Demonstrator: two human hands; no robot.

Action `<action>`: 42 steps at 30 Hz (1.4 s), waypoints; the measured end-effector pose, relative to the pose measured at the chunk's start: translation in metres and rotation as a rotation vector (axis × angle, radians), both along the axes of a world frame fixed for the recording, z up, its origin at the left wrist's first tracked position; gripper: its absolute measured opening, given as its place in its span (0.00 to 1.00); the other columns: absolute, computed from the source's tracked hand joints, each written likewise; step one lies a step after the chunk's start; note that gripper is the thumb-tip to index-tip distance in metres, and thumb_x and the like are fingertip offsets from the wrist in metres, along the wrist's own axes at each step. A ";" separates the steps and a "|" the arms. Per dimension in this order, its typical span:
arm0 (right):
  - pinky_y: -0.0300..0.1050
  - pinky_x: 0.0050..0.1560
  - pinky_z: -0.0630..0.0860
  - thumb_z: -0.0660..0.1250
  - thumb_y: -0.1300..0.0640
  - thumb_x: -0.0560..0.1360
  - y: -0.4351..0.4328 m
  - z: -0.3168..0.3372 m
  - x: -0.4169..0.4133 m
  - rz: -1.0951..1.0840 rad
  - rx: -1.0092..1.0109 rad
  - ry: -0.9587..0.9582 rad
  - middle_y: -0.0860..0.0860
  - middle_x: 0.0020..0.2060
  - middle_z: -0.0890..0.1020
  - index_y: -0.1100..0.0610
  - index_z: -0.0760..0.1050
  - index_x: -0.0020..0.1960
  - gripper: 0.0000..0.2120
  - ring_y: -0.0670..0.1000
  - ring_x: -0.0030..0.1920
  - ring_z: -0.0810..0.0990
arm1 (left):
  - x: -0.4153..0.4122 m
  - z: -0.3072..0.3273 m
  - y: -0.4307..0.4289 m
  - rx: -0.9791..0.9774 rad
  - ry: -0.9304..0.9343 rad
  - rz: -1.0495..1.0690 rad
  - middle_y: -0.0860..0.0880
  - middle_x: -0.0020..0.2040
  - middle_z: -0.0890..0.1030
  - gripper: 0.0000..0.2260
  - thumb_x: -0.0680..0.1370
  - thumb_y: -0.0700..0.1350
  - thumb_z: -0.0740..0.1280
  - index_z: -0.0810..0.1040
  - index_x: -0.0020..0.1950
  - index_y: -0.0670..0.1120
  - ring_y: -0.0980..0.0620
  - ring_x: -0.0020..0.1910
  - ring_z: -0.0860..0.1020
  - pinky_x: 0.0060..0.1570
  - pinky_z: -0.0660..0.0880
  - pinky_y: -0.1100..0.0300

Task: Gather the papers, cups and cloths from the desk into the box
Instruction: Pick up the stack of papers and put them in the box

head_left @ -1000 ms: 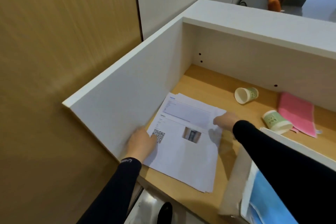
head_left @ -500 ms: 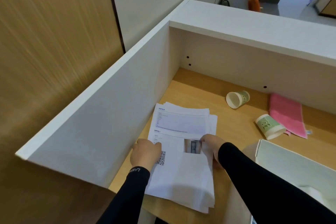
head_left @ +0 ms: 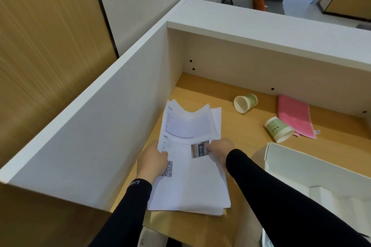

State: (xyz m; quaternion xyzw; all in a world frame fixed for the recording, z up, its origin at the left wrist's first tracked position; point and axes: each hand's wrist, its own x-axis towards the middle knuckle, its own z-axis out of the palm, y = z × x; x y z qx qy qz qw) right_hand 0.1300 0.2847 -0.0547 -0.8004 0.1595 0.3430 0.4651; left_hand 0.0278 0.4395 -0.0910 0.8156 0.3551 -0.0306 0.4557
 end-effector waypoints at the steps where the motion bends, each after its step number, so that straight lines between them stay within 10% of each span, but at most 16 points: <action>1: 0.43 0.32 0.73 0.60 0.64 0.75 0.001 0.010 -0.001 -0.013 0.039 0.040 0.53 0.33 0.71 0.61 0.71 0.46 0.02 0.52 0.34 0.72 | 0.001 0.006 0.002 0.020 -0.028 -0.001 0.52 0.48 0.79 0.09 0.76 0.40 0.60 0.74 0.53 0.50 0.48 0.44 0.78 0.35 0.70 0.61; 4: 0.42 0.24 0.76 0.60 0.63 0.75 0.002 0.037 0.007 -0.002 0.153 0.086 0.55 0.34 0.74 0.59 0.72 0.41 0.04 0.54 0.31 0.75 | 0.008 0.029 0.012 0.050 -0.168 0.001 0.52 0.49 0.81 0.11 0.76 0.41 0.63 0.77 0.57 0.48 0.46 0.48 0.80 0.42 0.74 0.58; 12: 0.57 0.52 0.78 0.62 0.68 0.76 -0.055 0.093 0.028 -0.183 0.425 -0.166 0.60 0.46 0.81 0.65 0.73 0.59 0.12 0.58 0.41 0.81 | 0.015 0.082 0.024 -0.609 -0.345 0.024 0.42 0.52 0.84 0.08 0.75 0.45 0.68 0.81 0.49 0.42 0.46 0.49 0.82 0.57 0.75 0.50; 16: 0.52 0.37 0.81 0.60 0.68 0.77 -0.084 0.103 0.010 -0.405 0.596 -0.166 0.57 0.39 0.79 0.63 0.74 0.48 0.05 0.53 0.29 0.81 | 0.008 0.088 0.012 -1.011 -0.445 0.102 0.49 0.37 0.86 0.09 0.76 0.47 0.64 0.80 0.49 0.44 0.52 0.35 0.82 0.33 0.80 0.61; 22: 0.58 0.58 0.74 0.59 0.68 0.78 -0.097 0.100 -0.022 -0.695 0.814 -0.143 0.57 0.40 0.79 0.62 0.72 0.49 0.05 0.56 0.38 0.78 | 0.010 0.112 -0.049 -1.265 -0.695 -0.005 0.45 0.60 0.81 0.24 0.77 0.58 0.58 0.75 0.65 0.45 0.46 0.59 0.80 0.56 0.78 0.45; 27: 0.50 0.47 0.81 0.61 0.69 0.76 -0.120 0.096 -0.049 -0.652 0.858 -0.225 0.55 0.43 0.82 0.62 0.75 0.54 0.09 0.54 0.41 0.81 | 0.012 0.112 -0.079 -0.822 -0.674 -0.070 0.45 0.55 0.84 0.14 0.74 0.35 0.67 0.79 0.58 0.44 0.44 0.53 0.82 0.50 0.79 0.47; 34: 0.51 0.44 0.83 0.63 0.58 0.74 -0.259 0.128 -0.060 -0.631 0.947 -0.389 0.54 0.48 0.86 0.58 0.75 0.62 0.17 0.53 0.45 0.86 | 0.011 0.131 -0.097 -0.741 -0.721 -0.261 0.50 0.43 0.87 0.20 0.61 0.45 0.77 0.80 0.51 0.46 0.50 0.40 0.85 0.33 0.80 0.59; 42: 0.43 0.32 0.77 0.67 0.67 0.72 -0.334 0.114 -0.106 -0.412 -0.020 -0.444 0.56 0.39 0.83 0.62 0.76 0.56 0.13 0.55 0.36 0.80 | 0.017 0.136 -0.200 -0.274 -0.501 -0.563 0.55 0.47 0.83 0.13 0.71 0.34 0.70 0.77 0.50 0.50 0.51 0.48 0.81 0.45 0.77 0.55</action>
